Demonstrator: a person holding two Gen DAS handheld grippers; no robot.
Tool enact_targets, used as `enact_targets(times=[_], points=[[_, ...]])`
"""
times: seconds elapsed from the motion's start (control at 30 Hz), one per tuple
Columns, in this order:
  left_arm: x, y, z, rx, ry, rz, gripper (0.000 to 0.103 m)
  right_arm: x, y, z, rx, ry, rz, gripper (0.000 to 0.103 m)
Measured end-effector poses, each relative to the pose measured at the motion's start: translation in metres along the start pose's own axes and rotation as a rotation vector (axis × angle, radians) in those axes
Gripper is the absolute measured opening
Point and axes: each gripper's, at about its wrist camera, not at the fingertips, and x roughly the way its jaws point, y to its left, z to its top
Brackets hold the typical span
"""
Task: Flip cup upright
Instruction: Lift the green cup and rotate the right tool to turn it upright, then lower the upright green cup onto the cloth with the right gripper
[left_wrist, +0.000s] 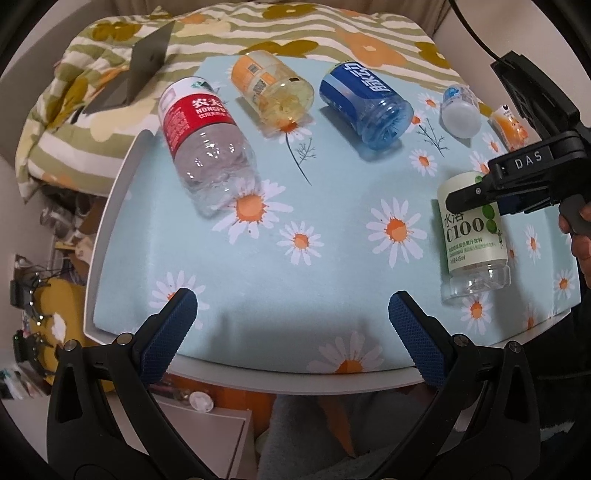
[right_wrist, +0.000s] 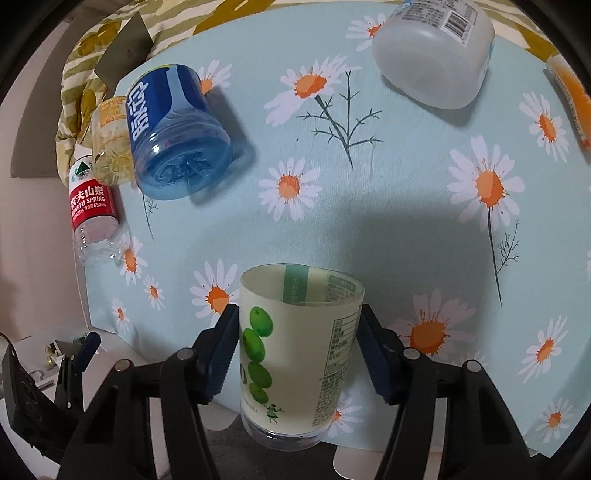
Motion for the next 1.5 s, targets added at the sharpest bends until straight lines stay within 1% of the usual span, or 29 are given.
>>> enact_targets(times=[0.17,0.23,0.3,0.37,0.4,0.43,0.47,0.57,0.63,0.83,0.9,1.1,1.2,1.27,1.4,1.5], points=[[-0.008,0.002,0.002,0.005,-0.015,0.014,0.103,-0.007,0.001,-0.006,-0.012,-0.028,0.014,0.054],[-0.015,0.003,0.002,0.009,-0.027,0.019,0.103,-0.018,0.004,-0.011,-0.025,-0.069,0.015,0.054],[-0.022,0.002,0.003,0.016,-0.043,0.021,0.103,-0.032,0.007,-0.017,-0.028,-0.132,0.021,0.054],[-0.028,0.002,0.004,0.025,-0.058,0.027,0.103,-0.052,0.008,-0.029,-0.011,-0.246,0.042,0.054],[-0.031,0.001,0.005,0.028,-0.069,0.029,0.103,-0.061,0.009,-0.037,-0.008,-0.319,0.046,0.054],[-0.033,0.001,0.005,0.03,-0.077,0.03,0.103,-0.071,0.012,-0.048,-0.015,-0.418,0.042,0.054],[-0.034,0.001,0.006,0.034,-0.085,0.032,0.103,-0.077,0.014,-0.056,-0.022,-0.494,0.033,0.054],[-0.037,0.001,0.005,0.049,-0.099,0.042,0.103,-0.082,0.019,-0.085,-0.037,-0.759,-0.042,0.054],[-0.036,0.002,0.002,0.053,-0.097,0.044,0.103,-0.072,0.021,-0.096,-0.049,-0.881,-0.086,0.054],[-0.032,0.011,-0.01,0.043,-0.099,0.061,0.103,-0.045,0.02,-0.099,-0.088,-1.026,-0.171,0.054],[-0.029,0.015,-0.013,0.043,-0.1,0.075,0.103,-0.045,0.016,-0.102,-0.091,-1.052,-0.183,0.054],[-0.022,0.013,-0.015,0.054,-0.108,0.083,0.103,-0.03,0.022,-0.109,-0.121,-1.079,-0.233,0.055],[-0.022,0.011,-0.015,0.059,-0.114,0.077,0.103,-0.03,0.027,-0.11,-0.144,-1.056,-0.259,0.056],[-0.023,0.01,-0.015,0.061,-0.116,0.076,0.103,-0.031,0.028,-0.113,-0.152,-1.023,-0.269,0.056],[-0.024,0.01,-0.016,0.052,-0.116,0.073,0.103,-0.032,0.028,-0.119,-0.154,-0.966,-0.27,0.056],[-0.025,0.011,-0.017,0.041,-0.117,0.072,0.103,-0.03,0.028,-0.124,-0.163,-0.948,-0.274,0.056]])
